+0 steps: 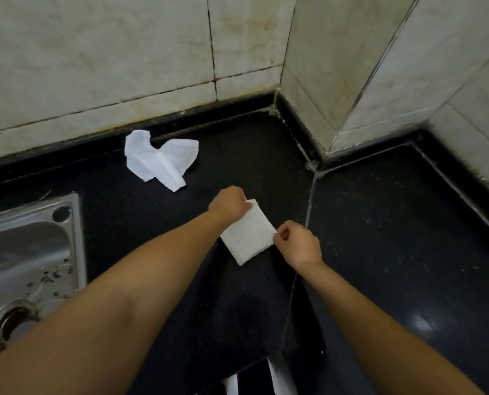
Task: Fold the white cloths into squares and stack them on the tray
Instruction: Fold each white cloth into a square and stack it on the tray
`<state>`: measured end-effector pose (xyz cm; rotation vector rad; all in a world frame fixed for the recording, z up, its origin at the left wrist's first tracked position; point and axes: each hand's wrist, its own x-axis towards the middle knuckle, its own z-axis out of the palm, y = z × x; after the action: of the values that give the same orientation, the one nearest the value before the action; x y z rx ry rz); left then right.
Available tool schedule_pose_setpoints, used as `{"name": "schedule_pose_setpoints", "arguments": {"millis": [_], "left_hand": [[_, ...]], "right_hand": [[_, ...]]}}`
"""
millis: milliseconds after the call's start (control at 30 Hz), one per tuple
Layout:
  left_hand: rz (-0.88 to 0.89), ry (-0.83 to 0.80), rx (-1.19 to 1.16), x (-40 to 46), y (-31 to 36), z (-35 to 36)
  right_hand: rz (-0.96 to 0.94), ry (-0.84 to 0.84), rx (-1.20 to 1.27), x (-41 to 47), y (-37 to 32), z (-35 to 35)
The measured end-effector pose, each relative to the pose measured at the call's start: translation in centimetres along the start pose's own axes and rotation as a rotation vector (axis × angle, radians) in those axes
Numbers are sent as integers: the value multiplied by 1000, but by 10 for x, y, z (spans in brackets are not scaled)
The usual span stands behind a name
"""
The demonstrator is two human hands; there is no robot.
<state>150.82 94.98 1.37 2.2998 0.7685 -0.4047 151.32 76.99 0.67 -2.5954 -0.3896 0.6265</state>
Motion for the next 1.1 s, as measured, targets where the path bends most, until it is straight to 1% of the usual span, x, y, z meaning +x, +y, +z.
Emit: {"name": "schedule_pose_setpoints", "arguments": {"millis": [100,233,333,367,433,500,567,767,867,967,1100], "left_hand": [[-7,26,55,-1,-4,6],[34,181,-163,-14,-20,-3],[-45,288,-283,-31,-42,-8],[-87,288,-281,-37,-51,-7],[-174,231,-223,-50,-64,-1],[-207,142,-176,-59,-70,8],[-218,106,-162,-64,-71,15],[-257,99,-289,-67,-66,18],[-266,128,-317,-68,-70,18],[-269,136,-319,-68,-68,19],[-260,101,-239,-68,-57,23]], "right_hand": [[-15,6,-100,6,-2,-1],[-31,-7,5,23,-19,-11],[-15,-96,-32,33,-37,-12],[0,-127,-54,35,-42,-11],[39,-176,-67,37,-49,-7],[79,-209,-60,37,-53,-4],[99,-247,-39,37,-55,-2],[172,-308,158,34,-47,-3],[129,-293,117,29,-43,-3],[57,-208,18,23,-44,4],[107,-132,-93,21,-51,12]]}}
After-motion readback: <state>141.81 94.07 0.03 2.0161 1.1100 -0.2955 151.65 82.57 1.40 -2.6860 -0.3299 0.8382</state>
